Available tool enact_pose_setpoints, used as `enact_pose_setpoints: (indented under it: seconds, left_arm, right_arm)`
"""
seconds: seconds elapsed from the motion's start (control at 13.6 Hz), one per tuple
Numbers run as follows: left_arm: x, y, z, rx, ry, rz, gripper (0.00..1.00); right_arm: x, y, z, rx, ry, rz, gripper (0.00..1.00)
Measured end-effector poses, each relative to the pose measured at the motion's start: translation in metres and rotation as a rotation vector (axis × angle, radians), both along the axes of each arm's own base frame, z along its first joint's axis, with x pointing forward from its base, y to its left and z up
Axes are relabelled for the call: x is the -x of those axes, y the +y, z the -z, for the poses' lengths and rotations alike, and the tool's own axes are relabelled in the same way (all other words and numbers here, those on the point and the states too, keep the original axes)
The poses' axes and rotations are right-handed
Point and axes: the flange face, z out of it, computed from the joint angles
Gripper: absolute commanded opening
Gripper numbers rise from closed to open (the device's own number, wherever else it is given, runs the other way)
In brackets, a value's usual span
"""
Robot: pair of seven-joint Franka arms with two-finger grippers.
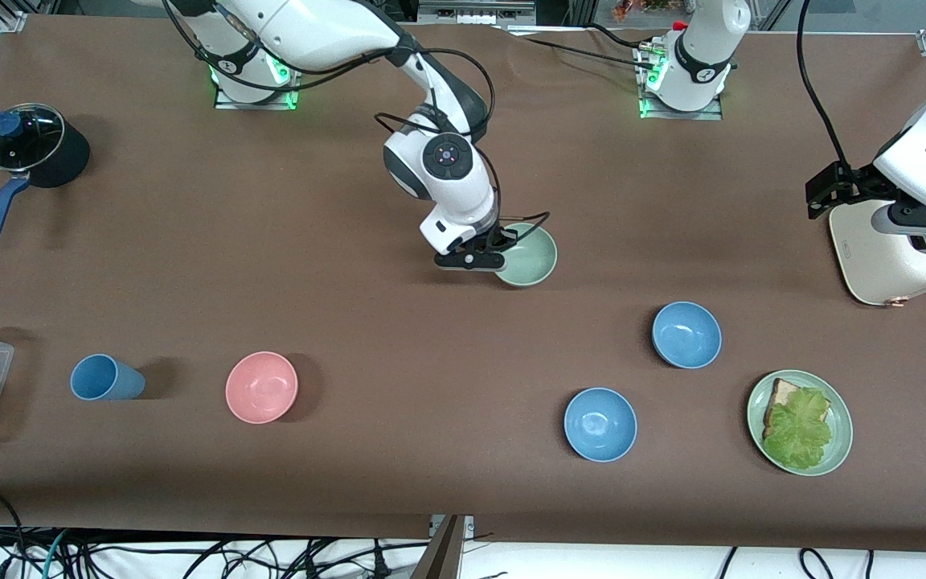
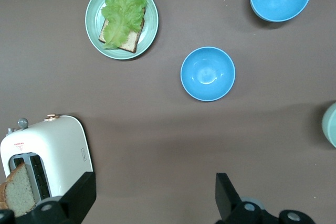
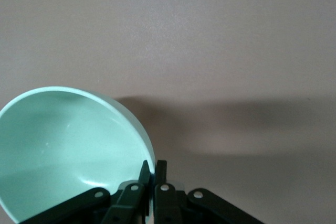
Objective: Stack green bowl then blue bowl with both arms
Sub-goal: 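Slide the mint-green bowl with the right gripper toward the table middle, then retract the right gripper while the left gripper reaches the light-blue bowl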
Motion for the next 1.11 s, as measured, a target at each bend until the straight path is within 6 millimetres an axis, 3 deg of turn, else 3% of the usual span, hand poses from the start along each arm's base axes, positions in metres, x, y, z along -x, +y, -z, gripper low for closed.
enact_pose_setpoints:
  seconds: [0.3, 0.59, 0.66, 0.81, 0.89, 0.96, 1.11]
  left_arm:
    - [0.000, 0.000, 0.000, 0.000, 0.000, 0.000, 1.00]
    - [0.000, 0.000, 0.000, 0.000, 0.000, -0.001, 1.00]
    - [0.000, 0.000, 0.000, 0.000, 0.000, -0.001, 1.00]
    - [0.000, 0.000, 0.000, 0.000, 0.000, -0.001, 1.00]
    - [0.000, 0.000, 0.000, 0.000, 0.000, -0.001, 1.00]
    - [0.000, 0.000, 0.000, 0.000, 0.001, -0.001, 1.00]
    - [-0.001, 0.001, 0.004, 0.000, 0.008, -0.001, 1.00]
  right_arm:
    - [-0.038, -0.010, 0.016, -0.020, -0.060, 0.044, 0.00]
    - [-0.053, -0.008, 0.023, -0.045, -0.088, 0.059, 0.00]
    - [-0.053, -0.006, 0.030, -0.045, -0.087, 0.058, 0.09]
    - [-0.055, -0.005, 0.028, -0.053, -0.093, 0.058, 0.37]
    - [-0.056, -0.005, 0.027, -0.055, -0.095, 0.061, 0.85]
    - [-0.059, -0.007, 0.026, -0.056, -0.098, 0.064, 1.00]
    - [-0.065, -0.008, 0.020, -0.063, -0.108, 0.070, 1.00]
